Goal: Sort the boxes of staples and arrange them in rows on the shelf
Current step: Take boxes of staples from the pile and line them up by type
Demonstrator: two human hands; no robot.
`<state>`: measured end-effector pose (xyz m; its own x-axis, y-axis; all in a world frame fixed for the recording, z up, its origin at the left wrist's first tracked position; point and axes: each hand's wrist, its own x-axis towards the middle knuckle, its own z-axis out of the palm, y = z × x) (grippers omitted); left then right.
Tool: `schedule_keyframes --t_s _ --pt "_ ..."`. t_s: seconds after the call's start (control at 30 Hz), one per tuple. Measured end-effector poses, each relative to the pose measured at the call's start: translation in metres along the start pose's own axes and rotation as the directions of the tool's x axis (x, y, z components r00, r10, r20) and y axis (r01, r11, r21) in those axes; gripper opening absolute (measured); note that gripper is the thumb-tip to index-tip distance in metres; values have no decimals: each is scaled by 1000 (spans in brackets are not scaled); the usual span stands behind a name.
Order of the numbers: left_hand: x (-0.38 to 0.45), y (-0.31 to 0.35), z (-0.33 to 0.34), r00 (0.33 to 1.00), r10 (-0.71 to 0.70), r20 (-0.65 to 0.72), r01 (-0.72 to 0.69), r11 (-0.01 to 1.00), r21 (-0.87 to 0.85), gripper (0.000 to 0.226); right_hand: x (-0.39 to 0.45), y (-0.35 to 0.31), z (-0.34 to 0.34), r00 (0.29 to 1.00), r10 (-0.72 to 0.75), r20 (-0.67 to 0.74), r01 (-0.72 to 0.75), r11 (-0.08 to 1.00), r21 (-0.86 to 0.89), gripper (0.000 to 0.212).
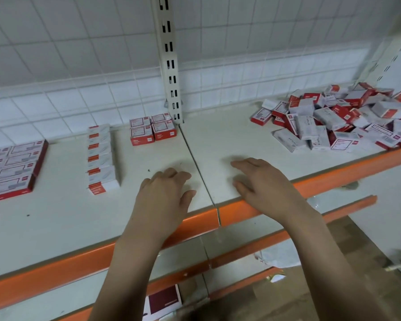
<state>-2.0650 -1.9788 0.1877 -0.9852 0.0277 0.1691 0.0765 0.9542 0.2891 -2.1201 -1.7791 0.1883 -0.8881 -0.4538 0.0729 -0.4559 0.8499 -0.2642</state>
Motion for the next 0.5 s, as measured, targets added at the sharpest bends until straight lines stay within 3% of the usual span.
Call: schedule_keyframes --t_s 0.5 --pt "70 37 21 974 207 93 -208 978 -4 41 -9 57 -20 979 187 -77 -190 981 -28 48"
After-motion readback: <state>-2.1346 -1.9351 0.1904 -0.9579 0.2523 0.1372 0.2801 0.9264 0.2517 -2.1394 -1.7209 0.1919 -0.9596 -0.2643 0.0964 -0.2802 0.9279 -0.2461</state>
